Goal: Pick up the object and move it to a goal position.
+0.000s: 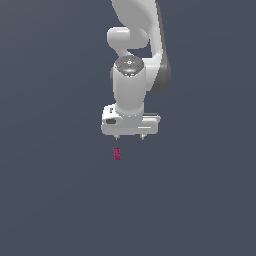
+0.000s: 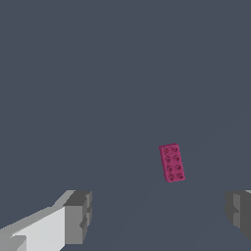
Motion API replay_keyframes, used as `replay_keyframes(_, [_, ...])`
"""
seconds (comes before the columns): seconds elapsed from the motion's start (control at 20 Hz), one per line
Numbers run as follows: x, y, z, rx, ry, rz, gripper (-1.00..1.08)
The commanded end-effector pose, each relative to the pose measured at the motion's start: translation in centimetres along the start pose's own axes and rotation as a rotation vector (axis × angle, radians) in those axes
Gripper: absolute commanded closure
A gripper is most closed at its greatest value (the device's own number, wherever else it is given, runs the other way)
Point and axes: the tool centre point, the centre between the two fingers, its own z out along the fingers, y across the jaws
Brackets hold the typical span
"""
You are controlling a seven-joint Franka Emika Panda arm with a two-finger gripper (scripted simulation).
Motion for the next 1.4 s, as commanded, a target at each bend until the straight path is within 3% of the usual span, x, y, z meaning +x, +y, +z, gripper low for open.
replay_keyframes(0.0, [0.0,0.0,0.0,0.000,0.000,0.000,-0.92])
replay_keyframes(0.75, [0.0,2.0,-0.6,-0.029,0.021,0.007,-0.92])
replay_keyframes(1.35, [-0.7,4.8,6.3,-0.021,-0.011,-0.100,-0.92])
